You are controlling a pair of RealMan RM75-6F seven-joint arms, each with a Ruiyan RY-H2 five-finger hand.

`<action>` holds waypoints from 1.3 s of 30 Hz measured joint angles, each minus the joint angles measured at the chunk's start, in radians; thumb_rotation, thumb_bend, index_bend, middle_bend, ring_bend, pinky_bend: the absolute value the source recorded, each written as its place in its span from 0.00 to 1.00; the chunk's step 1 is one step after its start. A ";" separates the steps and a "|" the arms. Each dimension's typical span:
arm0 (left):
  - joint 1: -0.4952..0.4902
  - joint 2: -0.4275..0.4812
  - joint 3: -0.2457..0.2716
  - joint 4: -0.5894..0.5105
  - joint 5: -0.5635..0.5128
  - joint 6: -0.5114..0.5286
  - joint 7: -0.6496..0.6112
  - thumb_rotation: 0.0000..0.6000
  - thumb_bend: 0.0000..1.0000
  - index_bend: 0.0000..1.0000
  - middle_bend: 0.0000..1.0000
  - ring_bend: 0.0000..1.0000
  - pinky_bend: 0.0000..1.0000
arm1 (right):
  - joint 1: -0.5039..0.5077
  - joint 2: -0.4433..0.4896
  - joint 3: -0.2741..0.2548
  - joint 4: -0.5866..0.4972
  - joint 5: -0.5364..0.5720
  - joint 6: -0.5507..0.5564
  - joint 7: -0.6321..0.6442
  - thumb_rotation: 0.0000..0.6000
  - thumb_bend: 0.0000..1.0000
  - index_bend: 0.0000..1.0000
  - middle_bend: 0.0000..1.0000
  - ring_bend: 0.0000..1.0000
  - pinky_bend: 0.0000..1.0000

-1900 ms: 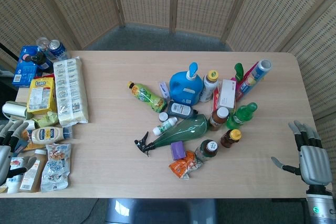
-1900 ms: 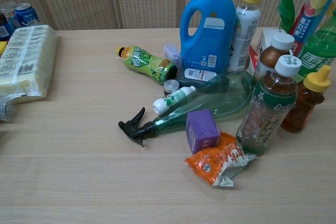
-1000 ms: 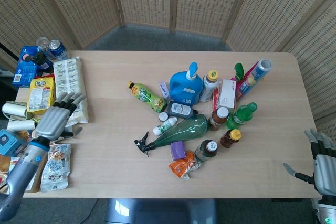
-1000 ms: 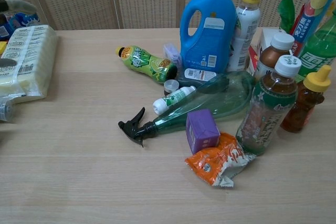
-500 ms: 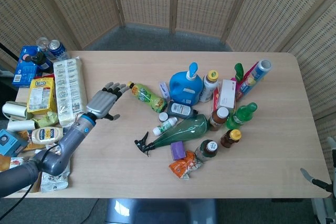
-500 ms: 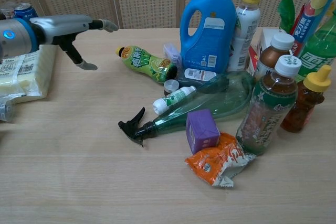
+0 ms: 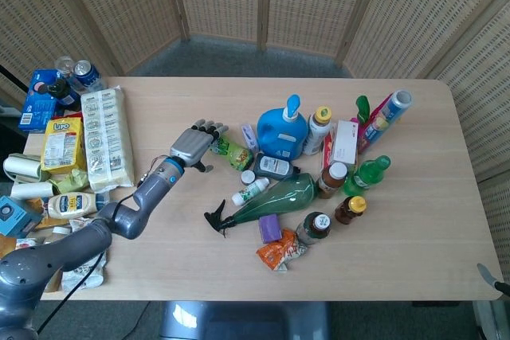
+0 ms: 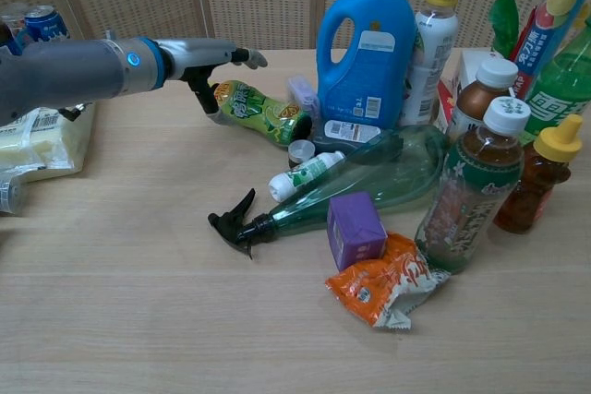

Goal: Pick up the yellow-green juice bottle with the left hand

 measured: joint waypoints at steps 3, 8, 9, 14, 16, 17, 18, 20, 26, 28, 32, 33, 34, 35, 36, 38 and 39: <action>-0.035 -0.030 -0.002 0.059 -0.005 -0.051 -0.022 1.00 0.30 0.02 0.00 0.00 0.00 | -0.007 0.002 0.002 -0.009 0.004 0.006 -0.007 0.82 0.04 0.00 0.00 0.00 0.00; -0.079 -0.058 0.007 0.111 -0.024 -0.172 -0.048 1.00 0.30 0.02 0.00 0.00 0.00 | -0.010 0.001 0.007 -0.020 0.010 0.005 -0.024 0.82 0.04 0.00 0.00 0.00 0.00; -0.085 -0.061 0.011 0.119 -0.028 -0.192 -0.053 1.00 0.30 0.02 0.02 0.00 0.00 | -0.009 0.001 0.008 -0.022 0.010 0.004 -0.028 0.82 0.04 0.00 0.00 0.00 0.00; -0.093 -0.057 0.026 0.129 -0.049 -0.253 -0.086 1.00 0.31 0.03 0.13 0.05 0.00 | -0.001 -0.001 0.014 -0.034 0.007 -0.005 -0.046 0.82 0.04 0.00 0.00 0.00 0.00; -0.086 -0.043 0.028 0.108 -0.050 -0.254 -0.093 1.00 0.31 0.04 0.18 0.08 0.00 | 0.003 -0.003 0.016 -0.036 0.007 -0.009 -0.050 0.82 0.04 0.00 0.00 0.00 0.00; -0.079 -0.030 0.031 0.088 -0.048 -0.252 -0.096 1.00 0.31 0.04 0.19 0.08 0.00 | 0.004 -0.004 0.017 -0.037 0.006 -0.012 -0.052 0.82 0.04 0.00 0.00 0.00 0.00; -0.073 -0.019 0.034 0.069 -0.045 -0.248 -0.098 1.00 0.31 0.04 0.18 0.08 0.00 | 0.007 -0.004 0.018 -0.037 0.006 -0.015 -0.054 0.82 0.04 0.00 0.00 0.00 0.00; -0.056 0.013 0.048 0.020 -0.034 -0.233 -0.097 1.00 0.31 0.04 0.17 0.08 0.00 | 0.012 -0.005 0.020 -0.037 0.005 -0.022 -0.057 0.83 0.04 0.00 0.00 0.00 0.00; -0.012 0.048 0.080 -0.035 -0.035 -0.165 -0.084 1.00 0.31 0.09 0.17 0.10 0.00 | 0.022 -0.016 0.021 -0.029 -0.009 -0.033 -0.054 0.82 0.04 0.00 0.00 0.00 0.00; -0.005 0.040 0.083 -0.034 -0.039 -0.141 -0.076 1.00 0.31 0.18 0.24 0.19 0.00 | 0.018 -0.015 0.021 -0.026 -0.006 -0.031 -0.050 0.82 0.04 0.00 0.00 0.00 0.00; 0.010 0.012 0.094 -0.022 -0.047 -0.082 -0.040 1.00 0.31 0.26 0.31 0.29 0.00 | 0.011 -0.010 0.022 -0.022 -0.004 -0.024 -0.041 0.82 0.04 0.00 0.00 0.00 0.00; 0.013 0.004 0.097 -0.017 -0.050 -0.073 -0.030 1.00 0.30 0.26 0.30 0.29 0.00 | 0.009 -0.009 0.022 -0.021 -0.004 -0.023 -0.038 0.82 0.04 0.00 0.00 0.00 0.00; 0.015 -0.003 0.099 -0.012 -0.054 -0.066 -0.021 1.00 0.31 0.26 0.29 0.29 0.00 | 0.007 -0.009 0.021 -0.020 -0.005 -0.022 -0.035 0.82 0.04 0.00 0.00 0.00 0.00; 0.018 -0.013 0.101 -0.006 -0.061 -0.058 -0.010 1.00 0.30 0.25 0.28 0.29 0.00 | 0.006 -0.010 0.021 -0.019 -0.006 -0.022 -0.033 0.82 0.04 0.00 0.00 0.00 0.00; 0.019 -0.018 0.101 -0.002 -0.065 -0.054 -0.004 1.00 0.30 0.25 0.27 0.29 0.00 | 0.005 -0.011 0.020 -0.018 -0.007 -0.022 -0.031 0.82 0.04 0.00 0.00 0.00 0.00; 0.019 -0.030 0.100 0.009 -0.076 -0.046 0.009 1.00 0.31 0.24 0.26 0.29 0.00 | 0.004 -0.013 0.019 -0.016 -0.007 -0.022 -0.029 0.82 0.04 0.00 0.00 0.00 0.00; 0.018 -0.035 0.098 0.012 -0.080 -0.043 0.013 1.00 0.30 0.23 0.26 0.29 0.00 | 0.003 -0.014 0.018 -0.015 -0.008 -0.022 -0.027 0.82 0.04 0.00 0.00 0.00 0.00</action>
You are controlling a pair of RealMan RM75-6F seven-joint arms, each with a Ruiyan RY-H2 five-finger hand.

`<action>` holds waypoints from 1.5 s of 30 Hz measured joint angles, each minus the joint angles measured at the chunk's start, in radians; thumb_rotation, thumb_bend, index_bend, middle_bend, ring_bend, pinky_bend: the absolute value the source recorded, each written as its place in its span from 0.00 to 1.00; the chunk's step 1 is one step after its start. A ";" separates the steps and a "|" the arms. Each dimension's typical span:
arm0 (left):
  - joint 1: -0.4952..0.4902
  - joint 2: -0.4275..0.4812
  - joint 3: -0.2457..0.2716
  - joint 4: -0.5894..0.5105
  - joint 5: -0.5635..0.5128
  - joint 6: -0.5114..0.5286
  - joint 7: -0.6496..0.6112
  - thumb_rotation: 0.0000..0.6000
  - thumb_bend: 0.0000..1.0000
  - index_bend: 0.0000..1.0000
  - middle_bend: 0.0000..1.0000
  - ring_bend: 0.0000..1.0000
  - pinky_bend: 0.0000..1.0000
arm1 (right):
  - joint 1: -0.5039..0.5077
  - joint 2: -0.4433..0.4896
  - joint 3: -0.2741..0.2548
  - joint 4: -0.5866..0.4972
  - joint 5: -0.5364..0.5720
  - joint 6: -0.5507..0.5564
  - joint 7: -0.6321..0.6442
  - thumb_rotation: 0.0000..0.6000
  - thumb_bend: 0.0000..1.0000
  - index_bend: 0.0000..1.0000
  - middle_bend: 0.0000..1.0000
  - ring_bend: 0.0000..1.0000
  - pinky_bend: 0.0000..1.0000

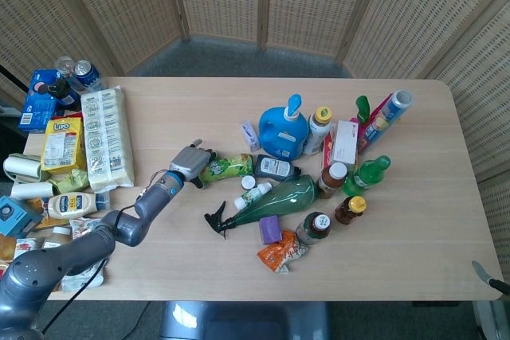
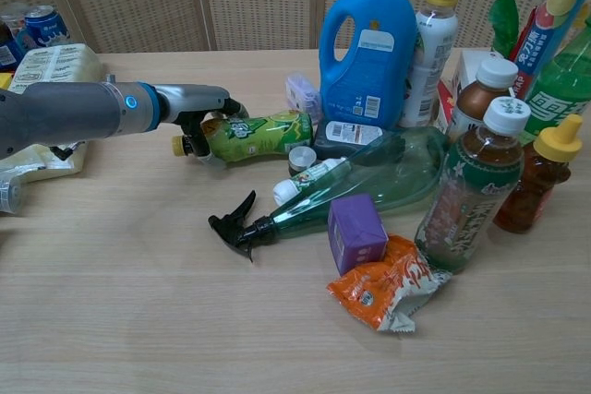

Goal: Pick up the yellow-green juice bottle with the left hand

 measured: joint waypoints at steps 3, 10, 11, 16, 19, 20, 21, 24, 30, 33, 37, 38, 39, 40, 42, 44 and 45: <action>-0.003 -0.018 -0.007 0.011 -0.013 0.009 0.012 1.00 0.30 0.27 0.30 0.31 0.00 | -0.003 -0.001 0.000 0.002 -0.002 0.003 0.004 0.82 0.04 0.00 0.00 0.00 0.00; -0.002 -0.056 -0.025 0.035 -0.019 0.076 0.024 1.00 0.34 0.70 0.70 0.74 0.53 | -0.014 0.001 0.000 0.008 -0.006 0.013 0.020 0.82 0.04 0.00 0.00 0.00 0.00; 0.000 -0.063 -0.029 0.038 -0.017 0.094 0.024 1.00 0.34 0.72 0.72 0.76 0.56 | -0.015 0.002 0.000 0.009 -0.006 0.014 0.025 0.82 0.04 0.00 0.00 0.00 0.00; 0.016 -0.062 -0.045 0.028 -0.011 0.142 0.012 1.00 0.34 0.75 0.76 0.80 0.64 | -0.019 -0.001 -0.001 0.015 -0.010 0.015 0.037 0.82 0.04 0.00 0.00 0.00 0.00; 0.030 -0.038 -0.055 -0.008 -0.007 0.166 -0.009 1.00 0.34 0.75 0.76 0.81 0.64 | -0.016 -0.005 -0.001 0.020 -0.014 0.010 0.040 0.82 0.04 0.00 0.00 0.00 0.00; 0.037 -0.025 -0.061 -0.029 -0.006 0.176 -0.019 1.00 0.34 0.75 0.76 0.81 0.64 | -0.014 -0.007 -0.001 0.021 -0.015 0.006 0.040 0.82 0.04 0.00 0.00 0.00 0.00; 0.043 -0.012 -0.066 -0.048 -0.006 0.185 -0.029 1.00 0.34 0.75 0.76 0.81 0.64 | -0.012 -0.009 0.000 0.023 -0.017 0.003 0.041 0.82 0.04 0.00 0.00 0.00 0.00; 0.066 0.039 -0.082 -0.126 -0.004 0.217 -0.059 1.00 0.33 0.75 0.76 0.81 0.64 | -0.003 -0.016 0.001 0.028 -0.022 -0.007 0.042 0.82 0.04 0.00 0.00 0.00 0.00; 0.134 0.188 -0.112 -0.339 0.002 0.303 -0.110 1.00 0.32 0.75 0.76 0.81 0.64 | 0.016 -0.033 0.002 0.045 -0.029 -0.034 0.049 0.82 0.04 0.00 0.00 0.00 0.00; 0.174 0.278 -0.129 -0.456 0.003 0.349 -0.132 1.00 0.32 0.74 0.76 0.81 0.64 | 0.027 -0.042 0.003 0.054 -0.036 -0.047 0.054 0.82 0.04 0.00 0.00 0.00 0.00; 0.227 0.397 -0.152 -0.601 0.004 0.410 -0.155 1.00 0.32 0.74 0.75 0.80 0.64 | 0.041 -0.054 0.003 0.064 -0.049 -0.061 0.060 0.82 0.04 0.00 0.00 0.00 0.00; 0.243 0.432 -0.160 -0.642 0.004 0.430 -0.160 1.00 0.32 0.74 0.75 0.80 0.63 | 0.044 -0.058 0.002 0.068 -0.053 -0.064 0.064 0.82 0.04 0.00 0.00 0.00 0.00; 0.254 0.457 -0.166 -0.673 0.005 0.445 -0.163 1.00 0.32 0.74 0.75 0.80 0.63 | 0.045 -0.060 0.002 0.071 -0.056 -0.065 0.068 0.82 0.04 0.00 0.00 0.00 0.00; 0.265 0.483 -0.173 -0.702 0.006 0.460 -0.165 1.00 0.31 0.74 0.75 0.80 0.63 | 0.047 -0.062 0.002 0.074 -0.058 -0.066 0.071 0.82 0.04 0.00 0.00 0.00 0.00; 0.291 0.541 -0.188 -0.767 0.008 0.498 -0.168 1.00 0.31 0.74 0.75 0.80 0.63 | 0.049 -0.068 0.000 0.081 -0.063 -0.068 0.080 0.82 0.03 0.00 0.00 0.00 0.00; 0.316 0.594 -0.205 -0.827 0.011 0.540 -0.171 1.00 0.31 0.74 0.75 0.80 0.63 | 0.051 -0.072 -0.001 0.089 -0.069 -0.068 0.088 0.82 0.04 0.00 0.00 0.00 0.00; 0.326 0.614 -0.213 -0.850 0.012 0.557 -0.173 1.00 0.31 0.74 0.75 0.80 0.63 | 0.051 -0.076 -0.002 0.094 -0.071 -0.068 0.094 0.82 0.04 0.00 0.00 0.00 0.00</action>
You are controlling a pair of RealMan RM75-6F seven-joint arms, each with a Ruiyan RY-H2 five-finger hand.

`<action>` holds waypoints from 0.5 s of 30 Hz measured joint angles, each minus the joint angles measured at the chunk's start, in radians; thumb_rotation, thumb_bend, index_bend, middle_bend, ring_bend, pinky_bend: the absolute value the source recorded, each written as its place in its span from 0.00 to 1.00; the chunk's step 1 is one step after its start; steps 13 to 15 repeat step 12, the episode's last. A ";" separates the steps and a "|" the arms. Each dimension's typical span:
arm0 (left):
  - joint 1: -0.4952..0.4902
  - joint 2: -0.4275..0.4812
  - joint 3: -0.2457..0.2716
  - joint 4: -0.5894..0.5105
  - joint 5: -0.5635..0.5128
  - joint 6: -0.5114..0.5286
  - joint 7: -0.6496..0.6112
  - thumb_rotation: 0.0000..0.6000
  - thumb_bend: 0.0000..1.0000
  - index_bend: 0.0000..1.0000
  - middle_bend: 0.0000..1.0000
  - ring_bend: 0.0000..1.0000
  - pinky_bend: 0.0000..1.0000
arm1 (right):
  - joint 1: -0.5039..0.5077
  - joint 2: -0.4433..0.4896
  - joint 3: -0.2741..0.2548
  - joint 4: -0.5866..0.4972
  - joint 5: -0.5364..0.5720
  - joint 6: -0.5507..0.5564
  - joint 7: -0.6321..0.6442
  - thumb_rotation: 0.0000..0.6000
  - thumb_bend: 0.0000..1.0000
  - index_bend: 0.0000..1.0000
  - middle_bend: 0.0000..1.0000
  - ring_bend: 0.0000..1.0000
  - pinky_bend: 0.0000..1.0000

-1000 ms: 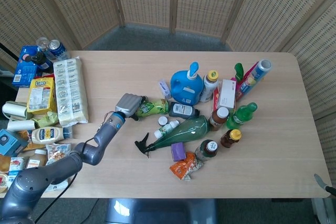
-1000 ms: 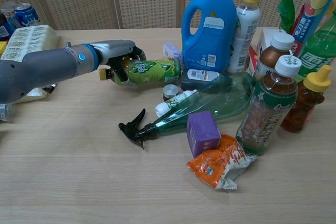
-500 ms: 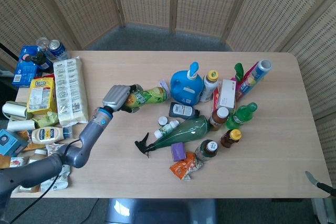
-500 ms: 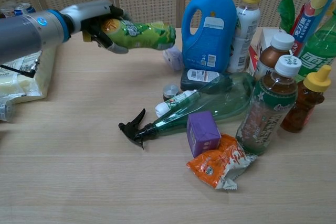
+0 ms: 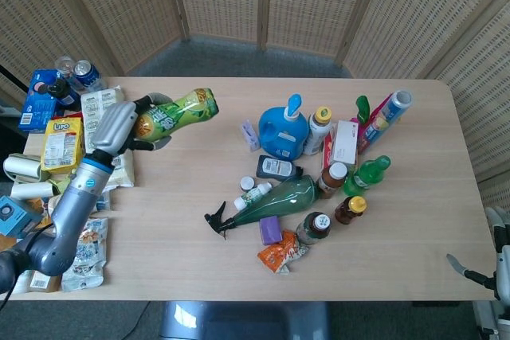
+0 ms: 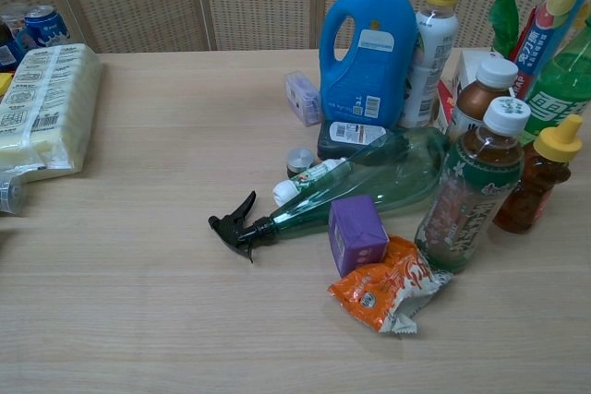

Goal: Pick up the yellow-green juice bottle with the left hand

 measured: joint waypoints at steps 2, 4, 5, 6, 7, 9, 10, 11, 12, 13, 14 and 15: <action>0.024 0.040 -0.018 -0.053 0.001 0.036 -0.011 1.00 0.31 0.75 0.74 0.80 0.62 | 0.001 -0.006 -0.001 0.008 -0.004 0.000 0.009 0.82 0.04 0.00 0.00 0.00 0.00; 0.043 0.071 -0.033 -0.094 0.001 0.062 -0.026 1.00 0.31 0.75 0.74 0.80 0.62 | 0.002 -0.011 -0.003 0.013 -0.008 0.000 0.013 0.82 0.03 0.00 0.00 0.00 0.00; 0.056 0.089 -0.042 -0.117 0.001 0.080 -0.037 1.00 0.31 0.75 0.74 0.80 0.62 | 0.003 -0.012 -0.004 0.014 -0.011 0.000 0.014 0.82 0.03 0.00 0.00 0.00 0.00; 0.065 0.101 -0.048 -0.131 0.001 0.092 -0.043 1.00 0.31 0.75 0.74 0.80 0.62 | 0.003 -0.013 -0.004 0.015 -0.013 0.000 0.015 0.82 0.04 0.00 0.00 0.00 0.00; 0.073 0.110 -0.053 -0.142 0.001 0.103 -0.048 1.00 0.30 0.75 0.74 0.80 0.62 | 0.004 -0.014 -0.005 0.016 -0.014 0.001 0.016 0.82 0.04 0.00 0.00 0.00 0.00; 0.082 0.123 -0.058 -0.159 0.005 0.116 -0.059 1.00 0.30 0.74 0.74 0.80 0.61 | 0.003 -0.015 -0.005 0.017 -0.016 0.004 0.019 0.82 0.04 0.00 0.00 0.00 0.00; 0.084 0.125 -0.059 -0.163 0.007 0.119 -0.063 1.00 0.30 0.74 0.74 0.80 0.61 | 0.002 -0.016 -0.006 0.017 -0.016 0.005 0.020 0.82 0.04 0.00 0.00 0.00 0.00; 0.086 0.128 -0.059 -0.167 0.012 0.124 -0.067 1.00 0.30 0.74 0.74 0.80 0.61 | 0.002 -0.016 -0.006 0.017 -0.016 0.005 0.020 0.82 0.04 0.00 0.00 0.00 0.00; 0.086 0.128 -0.059 -0.169 0.016 0.127 -0.067 1.00 0.30 0.74 0.74 0.80 0.61 | 0.001 -0.016 -0.007 0.017 -0.014 0.005 0.020 0.82 0.04 0.00 0.00 0.00 0.00; 0.086 0.128 -0.059 -0.169 0.016 0.127 -0.067 1.00 0.30 0.74 0.74 0.80 0.61 | 0.001 -0.016 -0.007 0.017 -0.014 0.005 0.020 0.82 0.04 0.00 0.00 0.00 0.00; 0.086 0.128 -0.059 -0.169 0.016 0.127 -0.067 1.00 0.30 0.74 0.74 0.80 0.61 | 0.001 -0.016 -0.007 0.017 -0.014 0.005 0.020 0.82 0.04 0.00 0.00 0.00 0.00; 0.086 0.128 -0.059 -0.169 0.016 0.127 -0.067 1.00 0.30 0.74 0.74 0.80 0.61 | 0.001 -0.016 -0.007 0.017 -0.014 0.005 0.020 0.82 0.04 0.00 0.00 0.00 0.00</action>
